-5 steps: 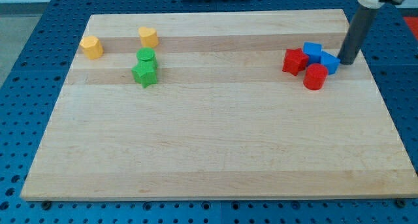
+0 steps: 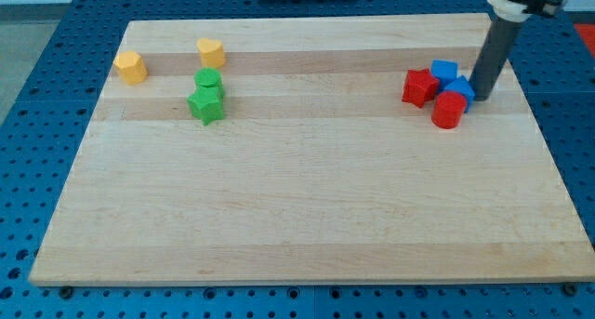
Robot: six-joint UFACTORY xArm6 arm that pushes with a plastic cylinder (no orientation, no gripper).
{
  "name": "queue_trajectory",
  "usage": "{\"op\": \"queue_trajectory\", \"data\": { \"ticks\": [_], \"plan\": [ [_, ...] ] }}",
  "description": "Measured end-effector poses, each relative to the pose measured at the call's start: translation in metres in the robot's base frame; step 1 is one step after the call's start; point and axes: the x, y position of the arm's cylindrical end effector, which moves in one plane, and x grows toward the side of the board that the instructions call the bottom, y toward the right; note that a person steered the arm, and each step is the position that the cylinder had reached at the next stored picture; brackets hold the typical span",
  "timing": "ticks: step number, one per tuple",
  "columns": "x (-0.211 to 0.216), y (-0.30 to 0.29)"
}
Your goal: Separate the blue blocks
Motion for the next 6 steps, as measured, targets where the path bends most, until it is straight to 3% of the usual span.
{"op": "queue_trajectory", "data": {
  "ticks": [2,4,5,6],
  "plan": [
    [-0.036,-0.048],
    [-0.039,-0.083],
    [-0.043,-0.035],
    [-0.090,-0.040]
  ]
}}
